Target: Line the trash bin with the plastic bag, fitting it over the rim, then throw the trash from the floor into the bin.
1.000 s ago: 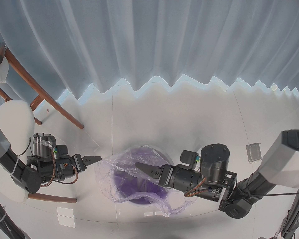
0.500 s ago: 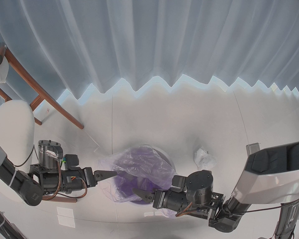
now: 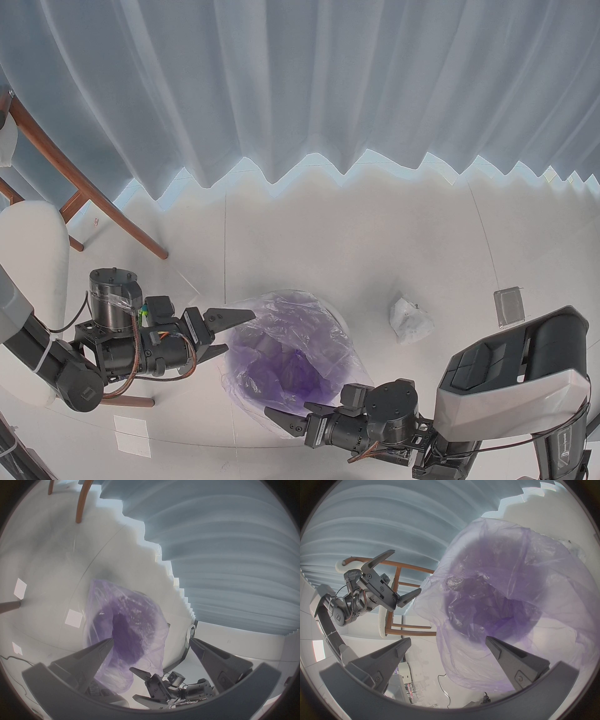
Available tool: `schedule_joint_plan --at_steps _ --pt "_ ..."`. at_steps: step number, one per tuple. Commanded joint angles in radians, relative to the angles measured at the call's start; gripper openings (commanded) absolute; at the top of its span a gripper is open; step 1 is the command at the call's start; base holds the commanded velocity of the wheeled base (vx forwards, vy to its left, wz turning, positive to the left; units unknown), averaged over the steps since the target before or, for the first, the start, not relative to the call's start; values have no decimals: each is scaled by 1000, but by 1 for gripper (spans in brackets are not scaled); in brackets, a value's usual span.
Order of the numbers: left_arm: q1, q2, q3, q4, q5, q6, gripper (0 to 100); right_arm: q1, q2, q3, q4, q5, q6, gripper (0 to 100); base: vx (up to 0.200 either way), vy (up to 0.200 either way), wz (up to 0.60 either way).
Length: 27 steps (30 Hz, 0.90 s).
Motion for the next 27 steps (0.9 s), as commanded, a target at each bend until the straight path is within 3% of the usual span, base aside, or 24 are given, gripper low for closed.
schedule_joint_plan --at_steps 1,4,6,10,17,22,24,27 --pt "-11 28 6 20 1 8 100 1 6 22 -22 -2 -2 100 0 0 0" --pt "16 43 -1 70 1 46 100 -11 -16 27 -42 -8 -2 100 0 0 0" --pt "75 45 -11 158 1 132 100 -48 -46 19 -45 -11 -10 100 0 0 0" --pt "107 40 -45 268 4 175 100 -96 -103 -10 -45 -29 -36 100 0 0 0" --pt "119 36 -42 311 9 221 100 -188 -125 -95 -42 -37 -134 100 0 0 0" --pt "119 34 -34 313 13 240 100 -241 -137 -148 -35 -40 -153 100 0 0 0" --pt "119 31 -34 313 13 244 100 -246 -138 -150 -35 -40 -153 100 0 0 0" --pt "101 -52 10 319 -5 255 100 -183 -194 -62 -34 -35 -130 100 0 0 0"
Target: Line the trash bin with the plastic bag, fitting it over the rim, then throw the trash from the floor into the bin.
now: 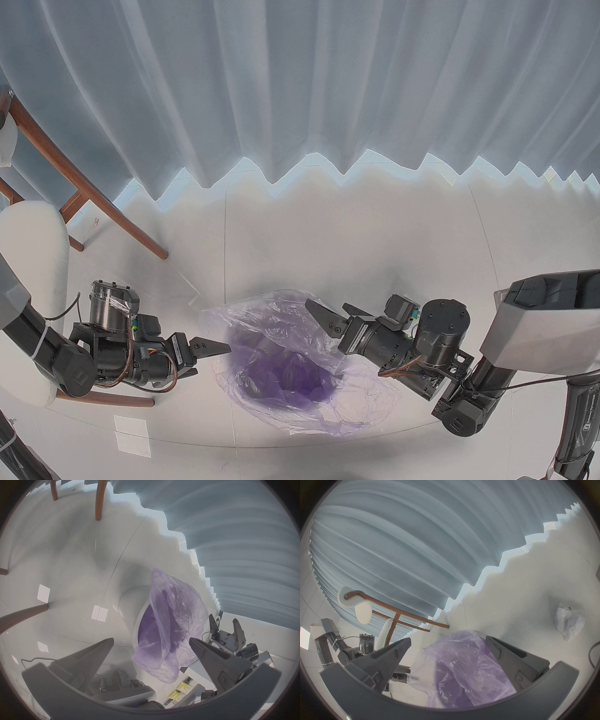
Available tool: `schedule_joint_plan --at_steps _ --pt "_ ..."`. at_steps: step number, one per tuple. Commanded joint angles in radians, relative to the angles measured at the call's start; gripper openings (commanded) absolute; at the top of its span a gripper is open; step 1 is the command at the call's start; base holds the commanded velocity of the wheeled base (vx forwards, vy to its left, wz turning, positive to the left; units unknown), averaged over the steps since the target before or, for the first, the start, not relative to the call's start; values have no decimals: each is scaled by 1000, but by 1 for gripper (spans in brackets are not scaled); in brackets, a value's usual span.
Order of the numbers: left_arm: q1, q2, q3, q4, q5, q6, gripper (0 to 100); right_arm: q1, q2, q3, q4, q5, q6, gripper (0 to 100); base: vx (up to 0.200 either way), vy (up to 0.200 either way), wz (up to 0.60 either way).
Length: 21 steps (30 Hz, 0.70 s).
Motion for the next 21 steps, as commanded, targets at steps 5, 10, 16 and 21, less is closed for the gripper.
schedule_joint_plan --at_steps 5,10,16,21 --pt "-106 -76 49 66 27 2 100 120 -54 126 -5 1 29 100 0 0 0" --pt "-97 48 8 57 88 8 100 122 -6 143 -19 1 55 100 0 0 0" --pt "-64 153 -56 57 103 2 100 149 58 143 -20 -3 76 100 0 0 0" --pt "-58 191 -102 47 140 -2 100 168 69 143 -20 -3 78 100 0 0 0"
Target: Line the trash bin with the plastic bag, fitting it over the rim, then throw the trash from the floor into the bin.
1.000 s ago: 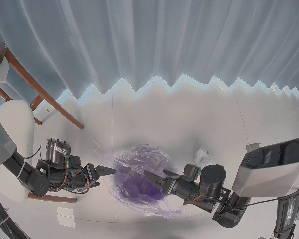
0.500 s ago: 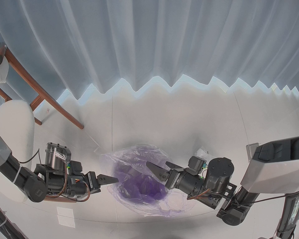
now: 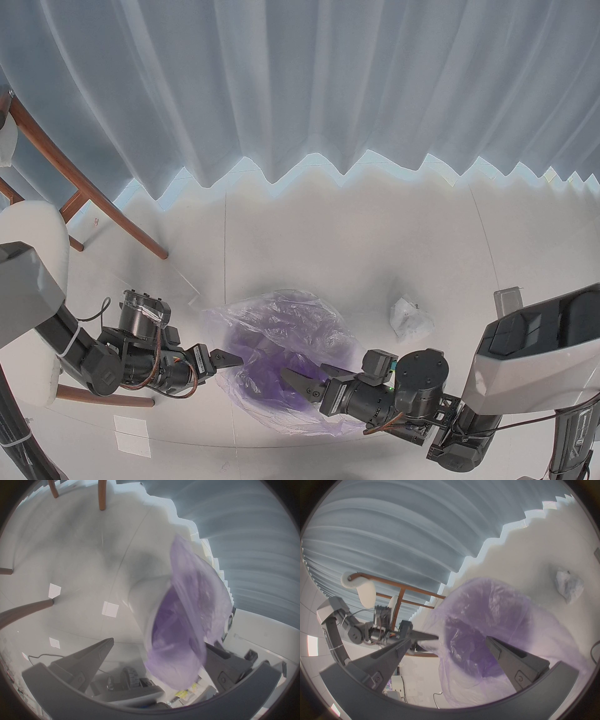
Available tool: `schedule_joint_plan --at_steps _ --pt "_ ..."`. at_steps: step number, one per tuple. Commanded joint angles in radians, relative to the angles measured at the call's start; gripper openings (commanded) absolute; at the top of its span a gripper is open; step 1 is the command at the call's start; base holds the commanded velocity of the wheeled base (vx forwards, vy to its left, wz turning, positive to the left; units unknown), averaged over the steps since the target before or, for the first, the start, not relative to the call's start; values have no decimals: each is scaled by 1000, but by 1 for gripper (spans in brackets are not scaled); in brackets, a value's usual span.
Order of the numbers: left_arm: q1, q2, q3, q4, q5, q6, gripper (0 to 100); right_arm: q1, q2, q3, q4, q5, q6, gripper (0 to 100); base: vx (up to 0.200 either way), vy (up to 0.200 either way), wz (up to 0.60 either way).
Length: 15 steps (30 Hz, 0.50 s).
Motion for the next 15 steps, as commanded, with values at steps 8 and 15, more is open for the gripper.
schedule_joint_plan --at_steps 8,15 --pt "0 57 -11 -101 25 -44 0 19 49 4 -14 -8 2 100 0 0 0" --pt "-3 -26 40 -102 26 -40 0 -33 107 -79 -12 -30 -31 100 0 0 0"
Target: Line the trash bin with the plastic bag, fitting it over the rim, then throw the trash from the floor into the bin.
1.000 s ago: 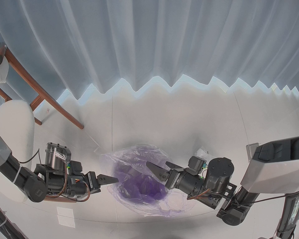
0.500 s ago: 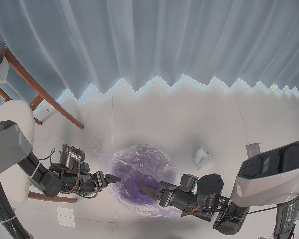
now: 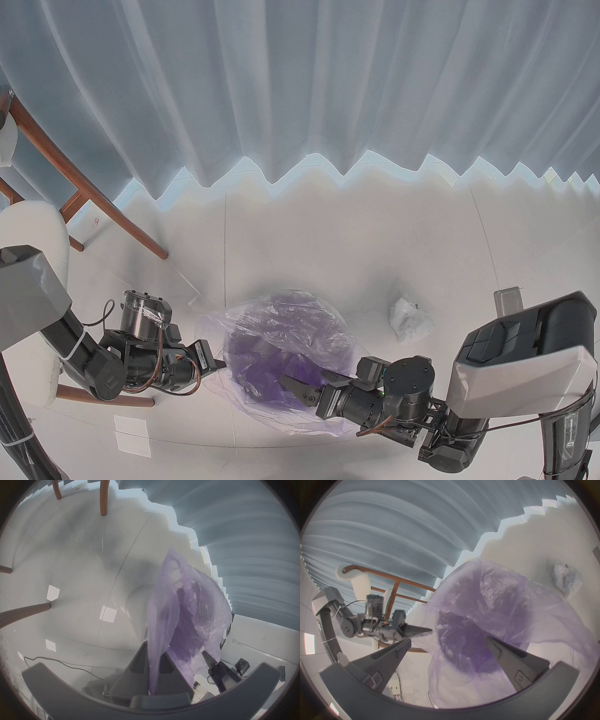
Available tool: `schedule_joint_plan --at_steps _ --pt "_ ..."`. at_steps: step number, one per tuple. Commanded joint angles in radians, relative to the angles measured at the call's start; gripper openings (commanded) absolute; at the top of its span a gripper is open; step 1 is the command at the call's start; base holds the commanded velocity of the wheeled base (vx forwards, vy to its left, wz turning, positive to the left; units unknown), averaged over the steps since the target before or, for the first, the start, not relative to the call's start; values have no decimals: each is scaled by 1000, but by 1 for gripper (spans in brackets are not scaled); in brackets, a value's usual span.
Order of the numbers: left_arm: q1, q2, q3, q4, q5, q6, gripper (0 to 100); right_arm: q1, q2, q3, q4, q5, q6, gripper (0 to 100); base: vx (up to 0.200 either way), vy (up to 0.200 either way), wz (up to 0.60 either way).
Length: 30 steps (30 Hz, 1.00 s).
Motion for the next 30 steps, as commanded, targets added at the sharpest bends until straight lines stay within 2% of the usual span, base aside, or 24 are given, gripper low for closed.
schedule_joint_plan --at_steps 1,6,9,15,18,22,30 --pt "0 -55 29 7 2 2 0 -41 35 -62 -12 -12 -15 100 0 0 0" --pt "-5 -63 42 6 4 10 0 -44 42 -82 -6 -22 -18 100 0 0 0" --pt "-10 -64 62 6 4 11 0 -65 39 -152 -9 -74 -18 100 0 0 0" --pt "-13 -50 89 6 8 79 0 -82 -38 -185 -13 -89 -37 100 0 0 0" --pt "-13 -52 89 -1 33 84 0 2 -131 -88 21 -82 -15 100 0 0 0" --pt "-14 -54 88 -5 33 84 0 90 -61 -16 11 -85 80 100 0 0 0" --pt "-20 -67 85 -5 33 79 0 102 140 -109 -18 -89 111 100 0 0 0"
